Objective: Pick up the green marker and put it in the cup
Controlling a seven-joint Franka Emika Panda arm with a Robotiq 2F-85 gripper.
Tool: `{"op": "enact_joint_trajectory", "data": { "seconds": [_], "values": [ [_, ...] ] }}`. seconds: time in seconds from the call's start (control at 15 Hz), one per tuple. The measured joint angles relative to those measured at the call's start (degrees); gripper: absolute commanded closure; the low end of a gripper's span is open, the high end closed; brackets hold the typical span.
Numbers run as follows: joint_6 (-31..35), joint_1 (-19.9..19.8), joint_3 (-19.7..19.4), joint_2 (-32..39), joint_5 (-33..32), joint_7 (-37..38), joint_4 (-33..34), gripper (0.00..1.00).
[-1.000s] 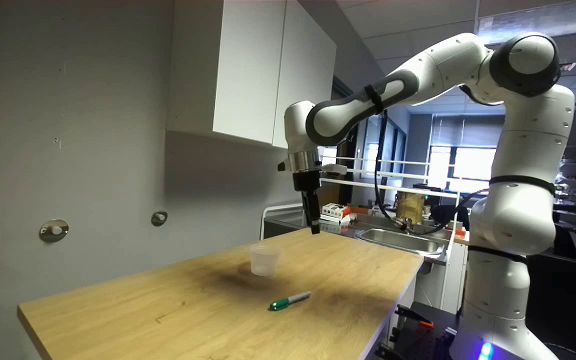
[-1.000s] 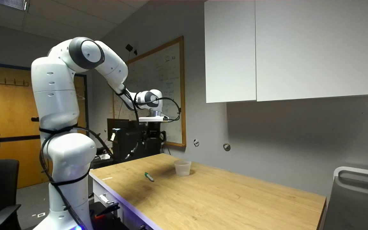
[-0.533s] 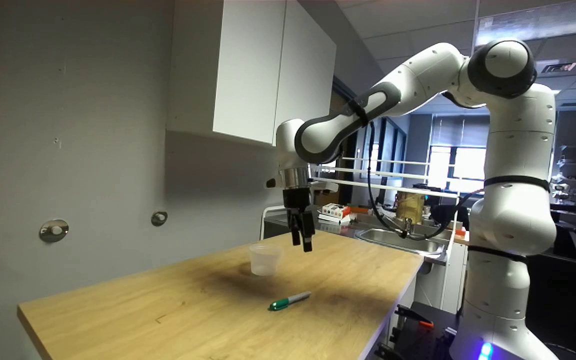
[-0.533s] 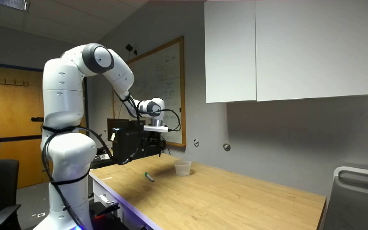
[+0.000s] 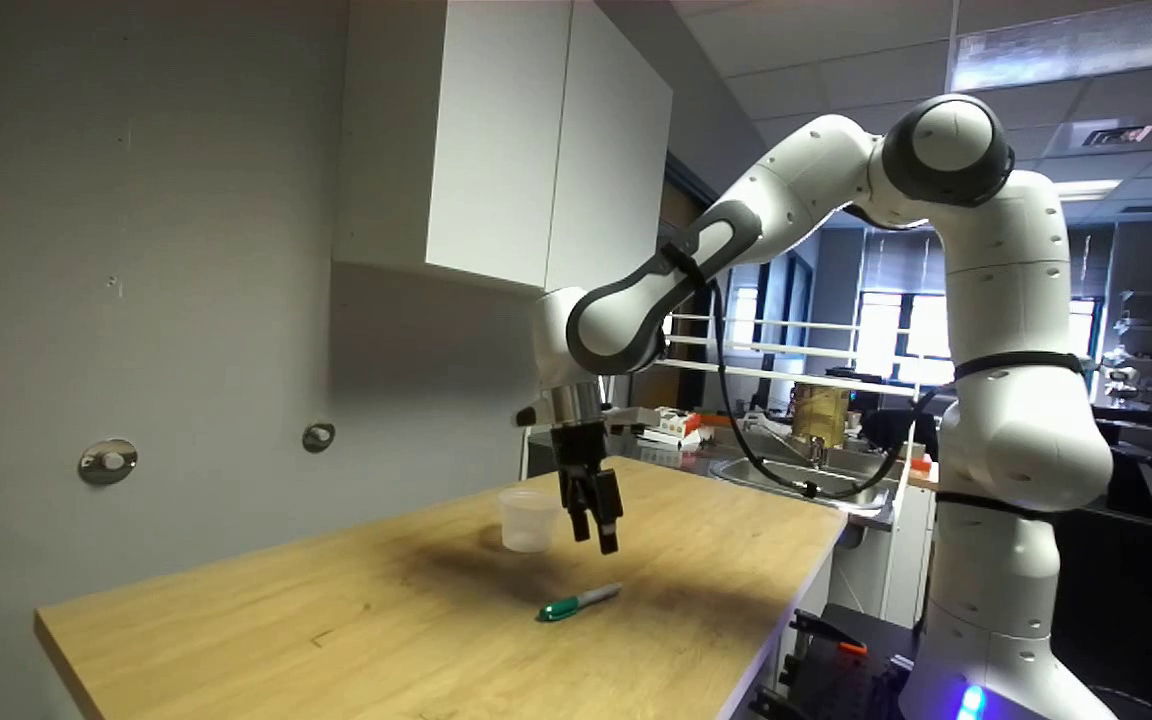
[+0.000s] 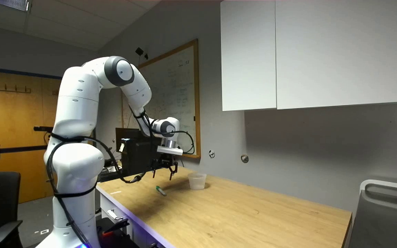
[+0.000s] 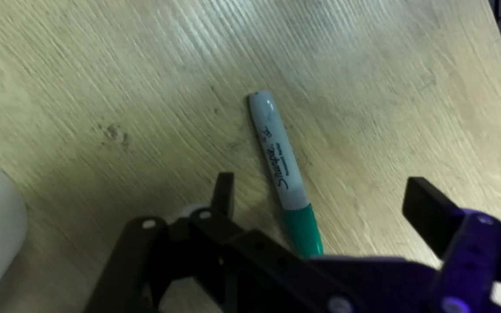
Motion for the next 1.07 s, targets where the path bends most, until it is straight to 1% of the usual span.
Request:
{"op": "enact_joint_trajectory", "data": {
  "seconds": [0.33,0.67,0.73,0.8,0.87,0.93,1.0,1.07],
  "values": [
    [0.8,0.0,1.5,6.2,-1.2,0.0,2.2,0.0],
    [0.8,0.0,2.2,9.4,-4.7,0.0,3.3,0.0],
    [0.8,0.0,2.2,9.7,-5.1,0.0,3.4,0.06],
    [0.8,0.0,2.2,10.0,-5.5,0.0,3.5,0.25],
    [0.9,-0.1,2.2,10.3,-5.8,0.0,3.6,0.3],
    [1.1,-0.1,2.2,10.5,-6.1,0.0,3.7,0.31],
    [1.1,-0.2,2.2,10.6,-6.3,0.0,3.8,0.36],
    [1.4,-0.3,2.2,10.7,-6.5,0.0,4.0,0.46]
  ]
}}
